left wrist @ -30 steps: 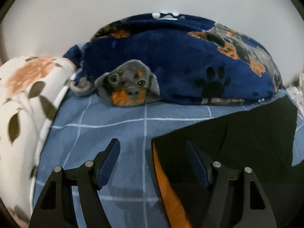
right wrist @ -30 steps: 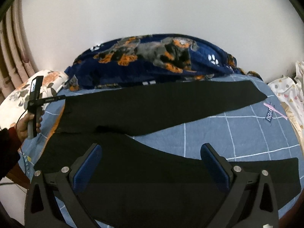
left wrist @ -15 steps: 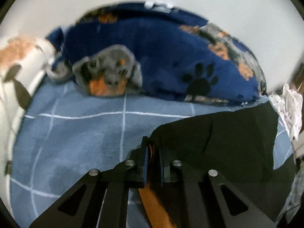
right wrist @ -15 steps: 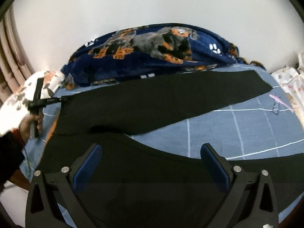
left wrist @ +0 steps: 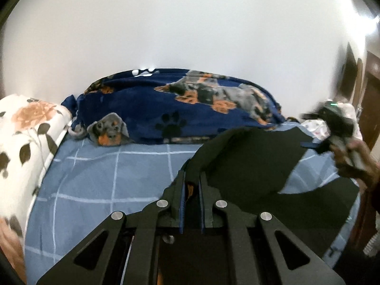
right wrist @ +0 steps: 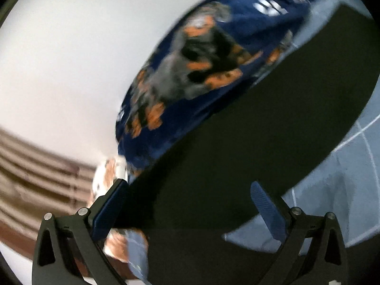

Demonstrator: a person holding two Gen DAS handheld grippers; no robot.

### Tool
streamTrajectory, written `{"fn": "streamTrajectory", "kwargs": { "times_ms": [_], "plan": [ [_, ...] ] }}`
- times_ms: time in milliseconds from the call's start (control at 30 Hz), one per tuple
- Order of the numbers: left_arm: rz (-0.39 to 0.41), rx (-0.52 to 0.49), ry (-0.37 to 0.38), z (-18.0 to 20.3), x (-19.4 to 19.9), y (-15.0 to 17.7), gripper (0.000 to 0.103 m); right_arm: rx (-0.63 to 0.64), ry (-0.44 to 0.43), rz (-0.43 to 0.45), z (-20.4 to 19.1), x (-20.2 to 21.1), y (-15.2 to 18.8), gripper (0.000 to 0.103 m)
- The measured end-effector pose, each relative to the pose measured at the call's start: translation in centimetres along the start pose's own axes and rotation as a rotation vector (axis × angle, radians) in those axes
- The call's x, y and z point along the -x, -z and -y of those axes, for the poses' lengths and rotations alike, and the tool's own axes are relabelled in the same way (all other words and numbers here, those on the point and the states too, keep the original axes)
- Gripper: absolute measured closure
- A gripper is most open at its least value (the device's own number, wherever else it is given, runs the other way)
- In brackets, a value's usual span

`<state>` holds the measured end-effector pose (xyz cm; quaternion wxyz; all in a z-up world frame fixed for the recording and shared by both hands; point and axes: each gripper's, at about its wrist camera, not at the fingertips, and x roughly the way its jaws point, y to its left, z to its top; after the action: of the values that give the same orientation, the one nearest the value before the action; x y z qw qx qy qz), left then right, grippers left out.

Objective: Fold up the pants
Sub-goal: 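Lift the trouser leg with the right gripper and fold it over the other leg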

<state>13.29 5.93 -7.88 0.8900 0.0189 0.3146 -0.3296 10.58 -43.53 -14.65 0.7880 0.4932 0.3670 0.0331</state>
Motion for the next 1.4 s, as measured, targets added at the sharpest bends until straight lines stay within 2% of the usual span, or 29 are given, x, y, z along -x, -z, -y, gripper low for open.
{"fn": "streamTrajectory", "kwargs": {
  "times_ms": [167,267,333,367,400,467,600,733,833,933,1133,1233,1400],
  "plan": [
    [-0.009,0.049,0.028,2.1,2.6,2.8,0.094,-0.108,-0.019,-0.041,1.5,-3.9,-3.6,0.003],
    [-0.028,0.074,0.04,3.0,3.3,4.1,0.094,-0.13,-0.004,-0.069,1.5,-6.1,-5.0,0.009],
    [-0.041,0.085,0.039,3.5,3.5,5.0,0.094,-0.132,0.041,-0.097,1.6,-7.7,-5.8,0.021],
    [-0.05,0.083,0.032,3.7,3.5,5.3,0.094,-0.142,0.056,-0.105,1.9,-8.0,-6.1,0.041],
    [-0.062,0.085,0.031,3.7,3.5,5.7,0.094,-0.154,0.073,-0.118,2.3,-8.5,-6.3,0.069],
    [-0.082,0.094,0.023,3.5,3.2,6.1,0.093,-0.159,0.122,-0.126,2.9,-8.6,-6.0,0.095],
    [-0.093,0.12,-0.011,2.2,3.6,6.2,0.093,-0.053,0.105,-0.057,2.1,-4.6,-3.1,0.097],
    [-0.121,0.122,-0.046,0.8,4.6,6.9,0.093,0.019,0.094,-0.018,2.0,1.7,3.2,0.097],
    [-0.157,0.108,-0.064,0.6,5.1,8.2,0.093,0.024,0.092,-0.024,2.8,5.5,8.2,0.097],
    [-0.201,0.088,-0.077,0.6,5.1,9.9,0.093,-0.024,0.084,-0.041,4.4,8.6,13.1,0.098],
    [-0.259,0.097,-0.1,0.6,5.7,13.8,0.093,-0.101,0.14,-0.106,8.3,10.0,20.8,0.098],
    [-0.284,0.075,-0.108,0.9,6.0,15.4,0.092,-0.153,0.142,-0.12,10.3,9.8,22.5,0.098],
    [-0.277,0.048,-0.133,0.8,6.3,17.0,0.089,-0.145,0.155,-0.134,11.3,9.3,23.7,0.098]
  ]
}}
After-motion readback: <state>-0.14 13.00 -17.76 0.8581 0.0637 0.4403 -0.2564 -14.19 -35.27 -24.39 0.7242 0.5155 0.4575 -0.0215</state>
